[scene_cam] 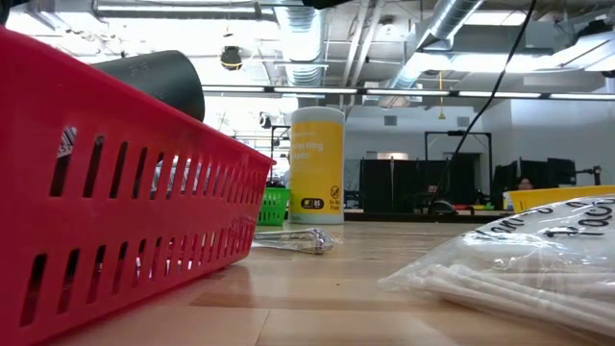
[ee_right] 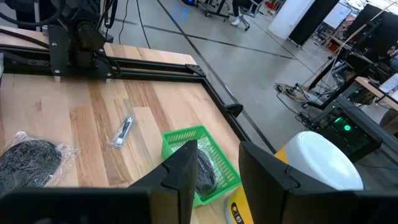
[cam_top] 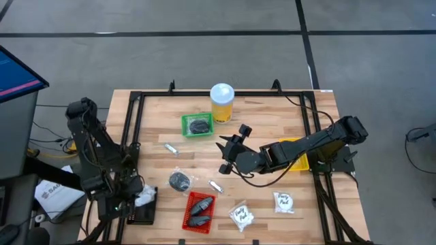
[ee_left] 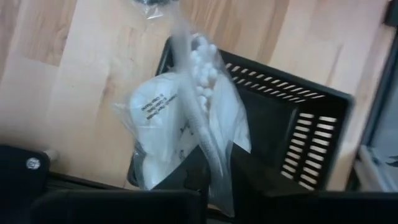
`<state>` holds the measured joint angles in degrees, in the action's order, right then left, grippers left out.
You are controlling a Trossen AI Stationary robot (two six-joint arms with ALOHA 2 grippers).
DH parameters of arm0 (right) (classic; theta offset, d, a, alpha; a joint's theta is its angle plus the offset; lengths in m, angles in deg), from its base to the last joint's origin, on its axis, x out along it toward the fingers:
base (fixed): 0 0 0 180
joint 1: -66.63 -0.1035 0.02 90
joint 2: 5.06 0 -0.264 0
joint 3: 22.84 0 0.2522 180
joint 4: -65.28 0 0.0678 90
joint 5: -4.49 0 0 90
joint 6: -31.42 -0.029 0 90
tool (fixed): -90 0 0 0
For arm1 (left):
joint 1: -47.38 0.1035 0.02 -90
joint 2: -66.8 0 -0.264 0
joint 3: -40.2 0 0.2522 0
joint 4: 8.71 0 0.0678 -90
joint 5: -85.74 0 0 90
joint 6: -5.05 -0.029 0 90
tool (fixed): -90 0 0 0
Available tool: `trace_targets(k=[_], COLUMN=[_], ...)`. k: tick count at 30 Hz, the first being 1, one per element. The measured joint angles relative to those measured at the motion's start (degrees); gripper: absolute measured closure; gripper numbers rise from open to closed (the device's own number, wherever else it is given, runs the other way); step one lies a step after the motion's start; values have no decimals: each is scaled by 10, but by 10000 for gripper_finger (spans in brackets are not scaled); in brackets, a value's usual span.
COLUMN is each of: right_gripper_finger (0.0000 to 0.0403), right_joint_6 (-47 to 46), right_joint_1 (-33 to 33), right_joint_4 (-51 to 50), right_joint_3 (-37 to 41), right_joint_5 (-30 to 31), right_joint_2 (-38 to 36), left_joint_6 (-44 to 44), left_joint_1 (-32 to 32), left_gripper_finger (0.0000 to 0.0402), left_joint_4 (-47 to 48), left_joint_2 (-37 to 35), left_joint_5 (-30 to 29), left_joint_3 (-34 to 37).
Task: Pick & Place Travel size toiletries
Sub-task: Put the white cotton pack into the black bin
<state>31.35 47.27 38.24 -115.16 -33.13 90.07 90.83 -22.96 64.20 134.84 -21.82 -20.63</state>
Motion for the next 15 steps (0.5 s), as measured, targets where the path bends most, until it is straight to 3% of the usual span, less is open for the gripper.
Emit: trace_targets(k=[15], right_gripper_finger=[294], right_joint_6=[-6], right_joint_1=[0], right_joint_4=[0], right_joint_3=[0], right_joint_5=[0], right_joint_2=[0], left_joint_6=[2], left_joint_1=[0], left_gripper_finger=[219], left_joint_4=[7], left_joint_2=[14], left_joint_5=[-4], left_joint_3=[0])
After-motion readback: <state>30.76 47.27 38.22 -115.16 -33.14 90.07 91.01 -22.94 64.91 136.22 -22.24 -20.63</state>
